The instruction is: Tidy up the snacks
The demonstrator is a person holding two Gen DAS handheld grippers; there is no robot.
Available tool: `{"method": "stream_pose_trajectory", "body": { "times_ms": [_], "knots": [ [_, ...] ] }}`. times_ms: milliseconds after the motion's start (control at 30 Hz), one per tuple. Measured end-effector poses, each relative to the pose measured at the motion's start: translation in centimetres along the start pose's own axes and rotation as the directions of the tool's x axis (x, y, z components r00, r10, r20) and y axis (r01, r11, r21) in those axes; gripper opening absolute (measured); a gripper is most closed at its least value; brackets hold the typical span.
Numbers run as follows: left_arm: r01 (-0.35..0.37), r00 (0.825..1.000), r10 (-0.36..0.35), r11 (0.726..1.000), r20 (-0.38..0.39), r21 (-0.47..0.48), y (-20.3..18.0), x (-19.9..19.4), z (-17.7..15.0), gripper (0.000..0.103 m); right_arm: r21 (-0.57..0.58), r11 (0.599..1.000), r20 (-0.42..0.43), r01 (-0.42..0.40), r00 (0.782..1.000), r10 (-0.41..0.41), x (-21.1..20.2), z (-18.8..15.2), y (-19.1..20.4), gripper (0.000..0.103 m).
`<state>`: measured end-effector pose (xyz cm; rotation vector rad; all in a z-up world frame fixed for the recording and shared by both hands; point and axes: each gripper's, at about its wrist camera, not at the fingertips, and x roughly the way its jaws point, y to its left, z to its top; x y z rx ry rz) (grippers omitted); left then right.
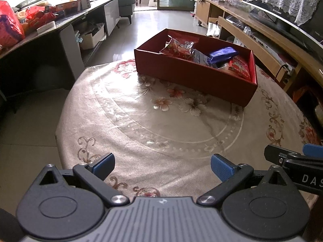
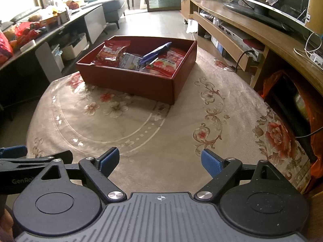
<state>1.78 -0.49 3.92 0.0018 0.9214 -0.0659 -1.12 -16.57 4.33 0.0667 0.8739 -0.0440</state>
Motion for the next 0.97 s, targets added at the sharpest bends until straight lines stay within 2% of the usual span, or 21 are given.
{"method": "stream_pose_trajectory", "body": {
  "times_ms": [500,967],
  "knots": [
    [-0.01,0.999,0.011,1.0,0.049,-0.004,0.27,-0.35,-0.03,0.103,-0.003,1.0,-0.001,0.001,1.0,-0.001,0.05,-0.06,0.02,0.093],
    [-0.017,0.999,0.017,1.0,0.048,-0.003,0.19,-0.33,-0.08,0.103,-0.006,1.0,-0.005,0.001,1.0,-0.001,0.13,-0.1,-0.17,0.094]
  ]
}}
